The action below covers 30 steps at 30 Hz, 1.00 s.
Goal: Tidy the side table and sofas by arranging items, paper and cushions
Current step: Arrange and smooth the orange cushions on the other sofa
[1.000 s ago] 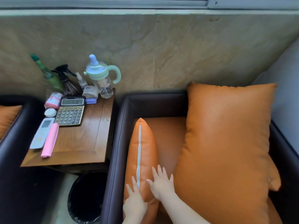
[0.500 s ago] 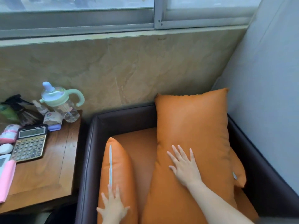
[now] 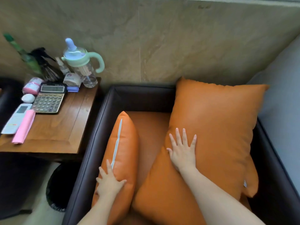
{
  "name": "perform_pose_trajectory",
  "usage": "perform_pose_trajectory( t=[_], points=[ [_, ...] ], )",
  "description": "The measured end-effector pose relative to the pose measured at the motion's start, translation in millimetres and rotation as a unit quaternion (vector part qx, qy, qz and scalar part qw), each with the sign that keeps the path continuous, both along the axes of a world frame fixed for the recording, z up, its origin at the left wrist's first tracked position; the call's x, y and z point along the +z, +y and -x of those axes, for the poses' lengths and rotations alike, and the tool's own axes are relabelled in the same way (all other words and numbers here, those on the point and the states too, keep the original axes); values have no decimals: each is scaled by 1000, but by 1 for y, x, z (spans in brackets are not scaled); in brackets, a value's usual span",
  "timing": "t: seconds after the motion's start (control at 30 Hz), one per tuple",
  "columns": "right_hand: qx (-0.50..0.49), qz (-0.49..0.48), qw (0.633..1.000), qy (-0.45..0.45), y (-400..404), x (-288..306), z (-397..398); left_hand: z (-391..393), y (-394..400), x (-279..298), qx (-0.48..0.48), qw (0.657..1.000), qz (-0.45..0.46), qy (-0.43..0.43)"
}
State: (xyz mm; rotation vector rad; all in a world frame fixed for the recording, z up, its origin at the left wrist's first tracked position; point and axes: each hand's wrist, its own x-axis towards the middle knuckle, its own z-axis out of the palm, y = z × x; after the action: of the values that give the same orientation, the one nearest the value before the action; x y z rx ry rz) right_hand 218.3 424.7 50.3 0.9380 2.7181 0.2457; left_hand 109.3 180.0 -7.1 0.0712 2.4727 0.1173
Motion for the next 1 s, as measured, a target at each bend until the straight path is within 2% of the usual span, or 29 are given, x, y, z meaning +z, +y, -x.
perform_pose_trajectory(
  t=[0.07, 0.23, 0.37, 0.5, 0.6, 0.7, 0.8, 0.87, 0.93, 1.0],
  points=[
    [19, -15, 999, -21, -3, 1, 0, -3, 4, 8, -2, 1000, -10, -22],
    [30, -16, 999, -34, -4, 6, -1, -2, 4, -8, -24, 999, -12, 21],
    [35, 6, 999, -31, -7, 9, -8, -6, 1, -3, -79, 995, 6, 55],
    [39, 17, 999, -29, -9, 12, -17, -28, -12, -4, -76, 996, 10, 48],
    [50, 33, 998, -34, -6, 16, -19, -30, -17, 5, -43, 999, 12, 11],
    [32, 37, 999, 5, 8, 21, -28, -25, 10, 22, -8, 1000, 18, -8],
    [-49, 53, 995, 67, 34, 32, -39, -28, 76, 52, -108, 992, -53, 32],
    [-137, 76, 981, 117, 59, 42, -44, -35, 132, 77, -209, 966, -130, 76],
    [-254, 108, 938, 207, 87, 51, -51, -49, 186, 104, -318, 920, -191, 123],
    [-397, 171, 851, 298, 116, 56, -62, -66, 230, 130, -404, 872, -233, 150]
  ],
)
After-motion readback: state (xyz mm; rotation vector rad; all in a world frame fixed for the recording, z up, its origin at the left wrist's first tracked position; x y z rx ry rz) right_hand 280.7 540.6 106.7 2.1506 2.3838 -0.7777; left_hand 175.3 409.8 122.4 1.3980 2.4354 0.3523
